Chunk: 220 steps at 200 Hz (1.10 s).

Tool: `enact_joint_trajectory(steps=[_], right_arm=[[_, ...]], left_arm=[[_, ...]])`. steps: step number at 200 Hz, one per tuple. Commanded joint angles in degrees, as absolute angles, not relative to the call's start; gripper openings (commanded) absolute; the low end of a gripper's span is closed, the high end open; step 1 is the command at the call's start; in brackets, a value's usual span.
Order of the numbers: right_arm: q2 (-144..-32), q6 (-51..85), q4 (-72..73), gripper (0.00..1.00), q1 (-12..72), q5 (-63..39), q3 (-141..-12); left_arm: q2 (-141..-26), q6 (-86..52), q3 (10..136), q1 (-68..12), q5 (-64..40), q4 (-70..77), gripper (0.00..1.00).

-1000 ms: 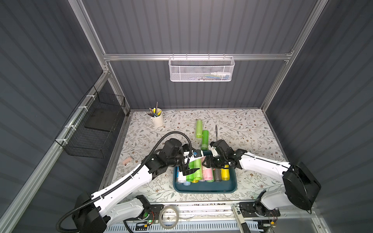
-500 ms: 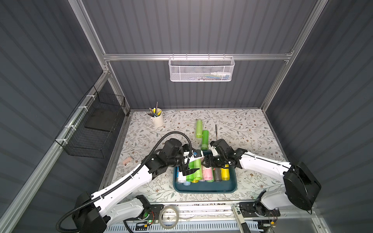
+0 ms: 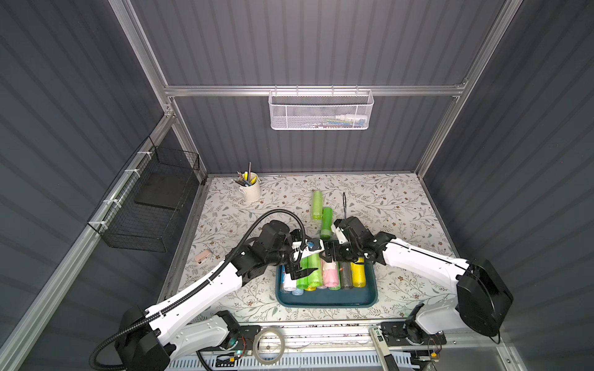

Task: Put the roll of trash bags into the storage box
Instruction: Place the roll of trash bags in the storage box, then pick up the roll of trash bags from the center of the board.

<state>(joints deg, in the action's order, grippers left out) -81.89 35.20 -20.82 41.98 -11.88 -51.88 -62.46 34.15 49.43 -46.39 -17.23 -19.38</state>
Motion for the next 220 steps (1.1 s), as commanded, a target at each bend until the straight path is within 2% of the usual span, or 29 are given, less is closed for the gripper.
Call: enact_joint_trajectory(steps=[1,38,71,98,131,180,220], right_arm=[[-79.74,32.69,-24.7,0.85,41.74,-9.61,-54.49],[-79.53,30.57,-26.9,0.86,38.34,-9.81,-58.62],[-82.25,27.54,-30.11,0.88,36.18,-9.06,-64.68],[-85.61,25.55,-31.67,0.91,34.1,-7.78,-69.81],[-92.54,23.82,-32.6,0.94,31.5,-6.42,-76.1],[-105.08,21.88,-32.52,0.95,29.74,-5.8,-85.66],[-111.33,20.68,-33.38,0.88,28.43,-5.69,-90.59]], left_arm=[[-62.45,35.23,50.98,-46.23,-18.23,-20.65,1.0],[-62.56,34.98,50.98,-46.23,-16.93,-20.03,1.0],[-59.46,33.25,49.59,-46.21,-9.4,-15.68,1.0],[-58.21,32.19,47.82,-46.14,1.37,-10.85,1.0],[-63.15,29.59,49.77,-45.33,18.55,-8.72,1.0],[-64.32,24.34,51.16,-41.83,8.93,-9.14,1.0],[-64.04,25.63,50.86,-41.8,9.85,-8.79,1.0]])
